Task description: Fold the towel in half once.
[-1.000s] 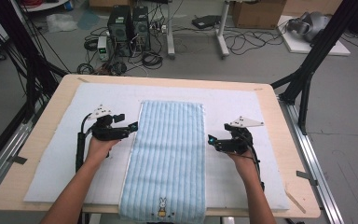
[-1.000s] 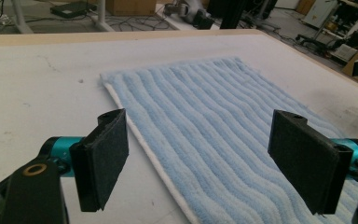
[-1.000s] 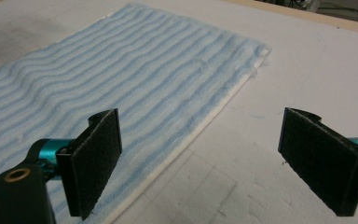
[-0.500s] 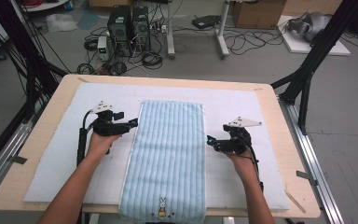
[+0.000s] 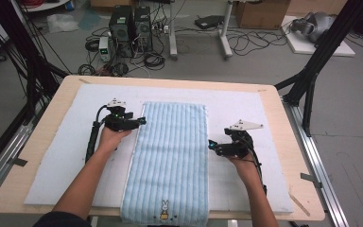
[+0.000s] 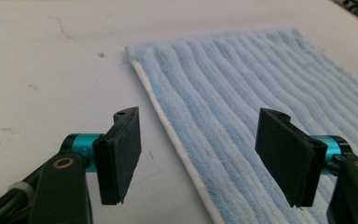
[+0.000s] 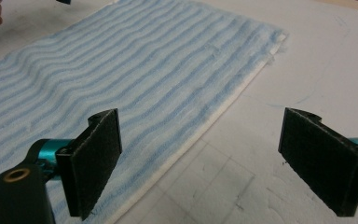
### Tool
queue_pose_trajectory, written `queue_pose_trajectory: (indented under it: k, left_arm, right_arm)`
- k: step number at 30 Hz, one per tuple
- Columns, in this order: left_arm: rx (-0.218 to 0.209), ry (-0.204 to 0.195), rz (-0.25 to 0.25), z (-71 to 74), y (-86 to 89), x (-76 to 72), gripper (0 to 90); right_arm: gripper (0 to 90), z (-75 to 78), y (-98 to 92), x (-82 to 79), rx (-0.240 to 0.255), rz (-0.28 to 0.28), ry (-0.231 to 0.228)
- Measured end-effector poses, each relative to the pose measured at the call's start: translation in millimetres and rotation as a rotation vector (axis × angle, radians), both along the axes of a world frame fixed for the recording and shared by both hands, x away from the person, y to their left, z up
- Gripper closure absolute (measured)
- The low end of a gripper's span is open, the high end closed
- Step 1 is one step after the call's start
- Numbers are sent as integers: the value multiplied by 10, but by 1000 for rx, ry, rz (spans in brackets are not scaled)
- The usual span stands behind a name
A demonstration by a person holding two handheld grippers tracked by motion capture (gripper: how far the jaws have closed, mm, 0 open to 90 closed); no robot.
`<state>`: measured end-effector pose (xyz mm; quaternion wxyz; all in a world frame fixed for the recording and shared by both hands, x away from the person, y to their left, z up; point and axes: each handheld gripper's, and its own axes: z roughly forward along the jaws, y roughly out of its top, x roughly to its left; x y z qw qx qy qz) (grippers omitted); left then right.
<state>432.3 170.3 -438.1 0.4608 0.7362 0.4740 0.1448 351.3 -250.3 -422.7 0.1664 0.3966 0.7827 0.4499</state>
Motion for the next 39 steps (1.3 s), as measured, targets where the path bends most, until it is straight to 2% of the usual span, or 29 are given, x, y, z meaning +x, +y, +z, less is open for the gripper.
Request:
queue_pose_trajectory:
  k: [4, 7, 10, 13, 15, 16, 18, 20, 25, 27, 30, 34, 37, 39]
  left_arm:
    - [48, 23, 7, -47, -91, 55, 392]
    - [84, 22, 5, -89, -132, 64, 442]
    - [146, 6, -3, -115, -165, 55, 512]
    - [173, -1, 3, -109, -153, 53, 606]
    - [146, 15, -2, -106, -126, 57, 685]
    - [128, 16, -14, -115, -127, 58, 792]
    - [136, 6, -24, -116, -142, 53, 860]
    - [136, 8, -23, -112, -136, 54, 873]
    - [77, 14, -13, -105, -92, 65, 881]
    - [60, 14, -14, -97, -72, 67, 882]
    - [46, 12, -19, -94, -55, 69, 885]
    - [21, 7, -21, -70, -33, 64, 886]
    - [3, 2, -27, -47, -10, 60, 886]
    - [-4, 1, -26, -41, -4, 59, 886]
  right_arm:
    - [124, -2, 7, -8, -3, 1, 9]
    - [124, -10, 13, -6, -5, 0, 15]
    - [124, -21, 13, 2, -8, -1, 24]
    - [124, -30, 14, 9, -8, -7, 27]
    - [124, -37, 19, 18, -8, -11, 25]
    - [124, -41, 23, 21, -6, -14, 28]
    - [123, -55, 39, 45, -5, -30, 30]
    - [124, -72, 73, 84, 5, -54, 38]
    - [129, -142, 160, 242, -22, -84, 63]
    - [187, -166, 187, 320, -19, -86, 94]
    - [240, -181, 235, 444, -35, -100, 115]
    - [291, -150, 304, 592, -54, -121, 114]
    - [344, -152, 333, 687, -40, -149, 119]
    - [349, -190, 358, 750, -46, -164, 143]
